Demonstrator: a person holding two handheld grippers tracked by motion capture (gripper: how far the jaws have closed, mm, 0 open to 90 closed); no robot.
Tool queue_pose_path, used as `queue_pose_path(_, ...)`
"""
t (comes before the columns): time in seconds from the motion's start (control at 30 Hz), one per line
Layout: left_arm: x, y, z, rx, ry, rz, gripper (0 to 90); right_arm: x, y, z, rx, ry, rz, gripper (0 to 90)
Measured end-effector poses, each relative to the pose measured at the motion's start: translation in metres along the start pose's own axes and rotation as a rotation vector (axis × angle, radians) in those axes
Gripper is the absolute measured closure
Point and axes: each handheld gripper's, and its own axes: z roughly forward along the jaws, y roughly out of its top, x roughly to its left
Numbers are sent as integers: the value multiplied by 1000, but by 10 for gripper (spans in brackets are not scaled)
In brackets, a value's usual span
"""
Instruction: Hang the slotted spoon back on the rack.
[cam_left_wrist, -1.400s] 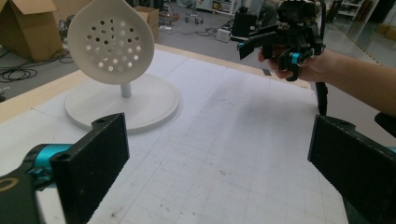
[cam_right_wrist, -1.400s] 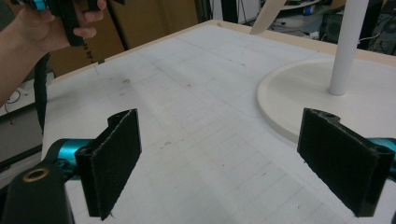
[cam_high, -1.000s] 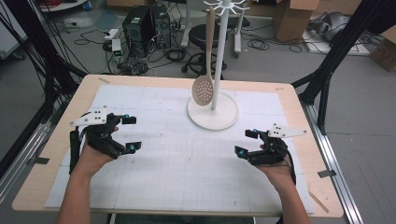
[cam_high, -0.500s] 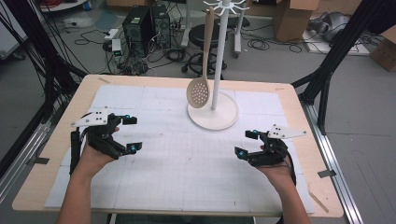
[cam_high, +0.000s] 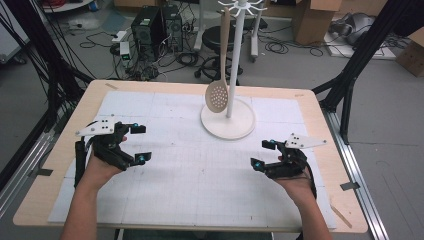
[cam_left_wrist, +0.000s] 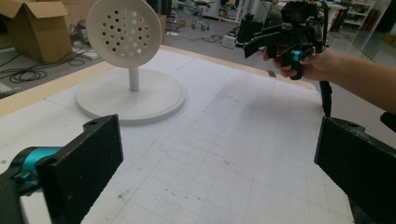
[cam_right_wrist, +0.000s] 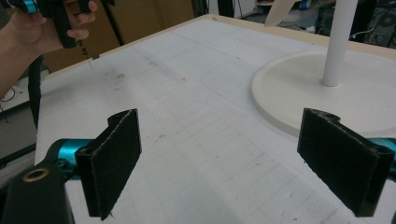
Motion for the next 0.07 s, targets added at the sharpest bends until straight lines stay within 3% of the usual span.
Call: queue_pose_path(0.07,0,0,0,0,0,0,16,0,0,0,-1,0,1,129)
